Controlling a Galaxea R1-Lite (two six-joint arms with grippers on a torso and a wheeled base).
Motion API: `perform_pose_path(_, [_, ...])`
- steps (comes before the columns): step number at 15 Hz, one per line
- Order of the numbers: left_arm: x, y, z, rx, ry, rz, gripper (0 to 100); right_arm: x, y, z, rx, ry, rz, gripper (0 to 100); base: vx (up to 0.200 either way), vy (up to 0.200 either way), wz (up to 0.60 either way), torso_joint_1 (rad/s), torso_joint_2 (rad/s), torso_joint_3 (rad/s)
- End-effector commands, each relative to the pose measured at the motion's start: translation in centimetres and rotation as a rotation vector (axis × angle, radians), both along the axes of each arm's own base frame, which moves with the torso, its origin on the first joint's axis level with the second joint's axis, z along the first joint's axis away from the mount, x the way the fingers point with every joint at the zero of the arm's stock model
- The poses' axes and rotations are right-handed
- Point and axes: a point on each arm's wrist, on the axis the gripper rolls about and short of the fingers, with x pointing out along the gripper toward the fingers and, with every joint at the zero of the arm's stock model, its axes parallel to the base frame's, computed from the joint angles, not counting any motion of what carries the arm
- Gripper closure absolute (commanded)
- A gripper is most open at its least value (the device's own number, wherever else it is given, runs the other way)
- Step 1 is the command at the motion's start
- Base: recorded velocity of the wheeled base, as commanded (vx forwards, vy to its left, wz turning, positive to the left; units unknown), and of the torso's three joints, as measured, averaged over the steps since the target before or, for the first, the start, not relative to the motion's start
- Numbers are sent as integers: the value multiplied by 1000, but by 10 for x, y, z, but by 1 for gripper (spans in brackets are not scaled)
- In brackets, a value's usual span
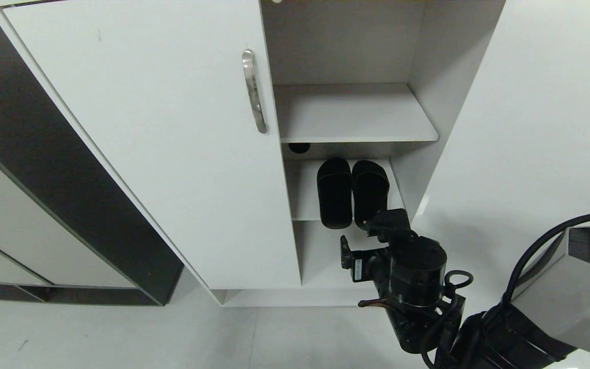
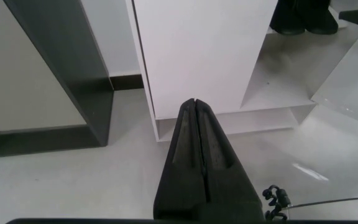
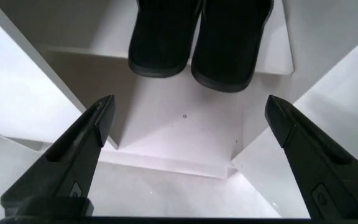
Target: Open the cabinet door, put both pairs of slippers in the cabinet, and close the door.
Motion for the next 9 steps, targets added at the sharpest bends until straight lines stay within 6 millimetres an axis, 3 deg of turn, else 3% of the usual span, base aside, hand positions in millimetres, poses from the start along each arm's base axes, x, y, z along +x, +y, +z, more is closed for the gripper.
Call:
perform_pose_path(1, [0,0,0,0,1,0,100,0,0,0,-1,1,2,0,0,0,0,0,0,0])
perform_pose_path(9, [0,0,0,0,1,0,100,-1,0,-2,-4,4,0,0,0,0,0,1,4,186])
